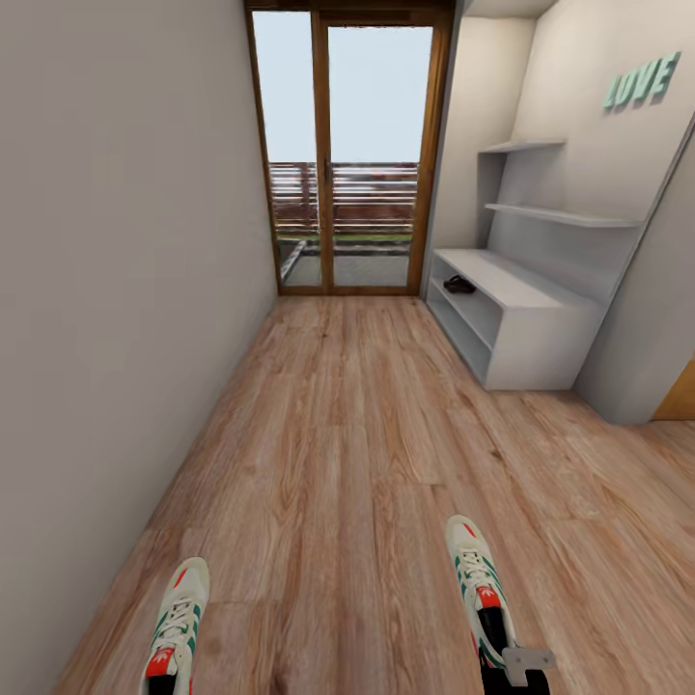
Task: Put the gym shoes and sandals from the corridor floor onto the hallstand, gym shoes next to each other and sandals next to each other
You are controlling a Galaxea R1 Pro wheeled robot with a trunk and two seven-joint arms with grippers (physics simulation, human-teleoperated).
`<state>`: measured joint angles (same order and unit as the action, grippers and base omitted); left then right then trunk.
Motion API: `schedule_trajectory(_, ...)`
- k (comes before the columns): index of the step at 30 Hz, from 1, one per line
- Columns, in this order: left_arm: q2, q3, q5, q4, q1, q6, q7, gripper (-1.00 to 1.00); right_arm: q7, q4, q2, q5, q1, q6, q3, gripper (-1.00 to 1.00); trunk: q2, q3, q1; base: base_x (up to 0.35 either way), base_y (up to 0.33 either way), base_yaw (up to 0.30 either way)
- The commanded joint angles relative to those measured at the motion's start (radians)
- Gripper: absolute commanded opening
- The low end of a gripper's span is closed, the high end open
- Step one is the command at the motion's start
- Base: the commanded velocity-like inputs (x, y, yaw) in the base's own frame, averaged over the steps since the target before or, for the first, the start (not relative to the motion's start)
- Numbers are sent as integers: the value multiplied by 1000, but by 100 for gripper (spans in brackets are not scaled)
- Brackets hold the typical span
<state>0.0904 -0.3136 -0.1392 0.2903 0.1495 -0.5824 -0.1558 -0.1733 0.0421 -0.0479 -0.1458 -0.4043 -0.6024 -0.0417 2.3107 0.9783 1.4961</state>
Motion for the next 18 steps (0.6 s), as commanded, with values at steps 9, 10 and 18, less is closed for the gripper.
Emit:
schedule_trajectory(9, 0, -9, -8, 0, 1, -4, -4, -100, -7, -1, 0, -11, -1, -2, -4, -100, 0, 1, 0, 336, 0, 0)
schedule_trajectory(10, 0, -9, -8, 0, 1, -4, -4, -100, -7, -1, 0, -11, -1, -2, -4, -100, 0, 1, 0, 336, 0, 0)
schedule_trajectory(18, 0, -9, -8, 0, 1, -4, -4, -100, -7, -1, 0, -11, -1, -2, -4, -100, 0, 1, 0, 336, 0, 0)
